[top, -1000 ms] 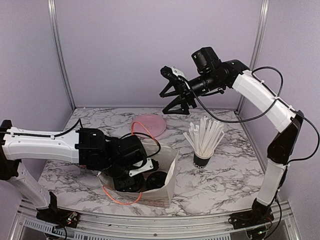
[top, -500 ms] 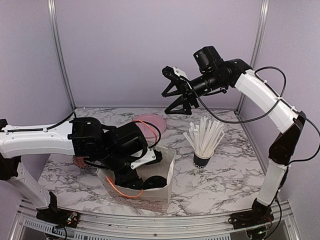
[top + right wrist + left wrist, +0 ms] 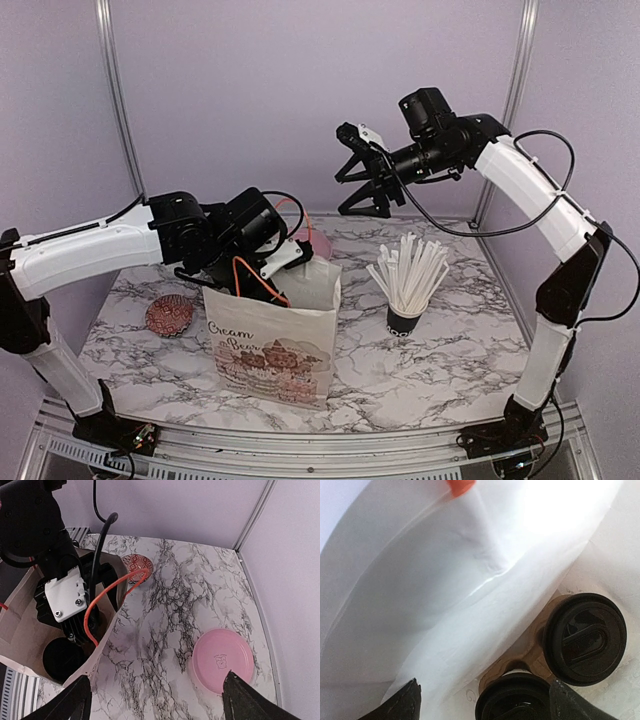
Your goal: Pack the takeout coffee
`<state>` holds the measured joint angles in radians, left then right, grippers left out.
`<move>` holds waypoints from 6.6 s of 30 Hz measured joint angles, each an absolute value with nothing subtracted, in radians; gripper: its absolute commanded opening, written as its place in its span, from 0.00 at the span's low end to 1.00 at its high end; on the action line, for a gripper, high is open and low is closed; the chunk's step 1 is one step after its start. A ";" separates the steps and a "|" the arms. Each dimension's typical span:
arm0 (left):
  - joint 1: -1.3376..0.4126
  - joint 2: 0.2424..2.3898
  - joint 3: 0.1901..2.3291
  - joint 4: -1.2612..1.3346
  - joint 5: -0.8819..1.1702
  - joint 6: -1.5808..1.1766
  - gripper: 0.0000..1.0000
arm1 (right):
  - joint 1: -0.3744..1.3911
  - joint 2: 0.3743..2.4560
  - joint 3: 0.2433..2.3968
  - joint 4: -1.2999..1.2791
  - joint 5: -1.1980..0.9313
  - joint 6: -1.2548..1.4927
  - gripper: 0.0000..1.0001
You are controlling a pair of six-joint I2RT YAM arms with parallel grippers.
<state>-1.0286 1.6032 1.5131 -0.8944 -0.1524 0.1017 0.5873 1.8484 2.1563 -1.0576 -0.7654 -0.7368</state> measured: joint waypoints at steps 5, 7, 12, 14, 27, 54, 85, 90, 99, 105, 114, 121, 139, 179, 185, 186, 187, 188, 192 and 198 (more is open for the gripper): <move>-0.997 1.642 1.557 -0.891 -0.108 0.120 0.88 | 0.583 1.849 2.156 -1.057 -0.758 -0.734 0.88; -0.997 1.642 1.568 -0.889 -0.092 0.121 0.88 | 0.582 1.849 2.156 -1.057 -0.754 -0.734 0.88; -0.997 1.625 1.576 -0.885 -0.073 0.120 0.88 | 0.582 1.843 2.156 -1.058 -0.736 -0.733 0.88; -0.997 1.604 1.575 -0.885 -0.070 0.117 0.88 | 0.582 1.830 2.148 -1.056 -0.717 -0.733 0.88; -0.991 1.443 1.644 -0.886 -0.137 0.115 0.92 | 0.344 1.609 1.892 -0.926 -0.672 -0.636 0.95; -0.845 1.528 1.664 -0.847 -0.050 0.067 0.83 | 0.165 1.407 1.577 -0.696 -0.808 -0.523 0.93; -0.822 1.547 1.895 -1.038 -0.102 0.074 0.87 | 0.165 1.429 1.615 -0.696 -0.728 -0.477 0.99; -0.822 1.536 1.893 -1.071 -0.130 0.094 0.84 | 0.164 1.428 1.618 -0.696 -0.695 -0.463 0.99; -0.821 1.557 1.835 -1.092 -0.078 0.093 0.83 | 0.164 1.415 1.603 -0.688 -0.689 -0.462 0.99; -0.821 1.618 1.809 -1.112 -0.057 0.093 0.80 | 0.164 1.415 1.590 -0.686 -0.691 -0.462 0.99; -0.821 1.670 1.771 -1.132 -0.045 0.083 0.74 | 0.164 1.415 1.570 -0.675 -0.707 -0.463 0.99; -0.821 1.658 1.769 -1.139 -0.042 0.063 0.73 | 0.164 1.415 1.564 -0.669 -0.722 -0.463 0.98; -0.816 1.590 1.764 -1.176 -0.099 -0.004 0.69 | 0.164 1.415 1.555 -0.666 -0.735 -0.463 0.98; -0.809 1.205 1.527 -0.678 -0.312 -0.063 0.80 | 0.351 1.547 1.473 -0.886 -0.751 -0.659 0.55; -0.809 1.205 1.522 -0.664 -0.316 -0.058 0.80 | 0.352 1.549 1.475 -0.897 -0.773 -0.661 0.45; -0.809 1.205 1.520 -0.661 -0.316 -0.056 0.80 | 0.353 1.550 1.475 -0.899 -0.777 -0.662 0.44; -0.809 1.205 1.519 -0.657 -0.316 -0.055 0.80 | 0.354 1.553 1.477 -0.903 -0.780 -0.663 0.44; -0.809 1.205 1.518 -0.656 -0.316 -0.054 0.80 | 0.355 1.555 1.477 -0.904 -0.782 -0.664 0.43; -0.809 1.205 1.509 -0.654 -0.318 -0.046 0.80 | 0.357 1.562 1.477 -0.916 -0.785 -0.667 0.35; -0.809 1.205 1.489 -0.653 -0.323 -0.041 0.80 | 0.362 1.571 1.491 -0.928 -0.791 -0.669 0.19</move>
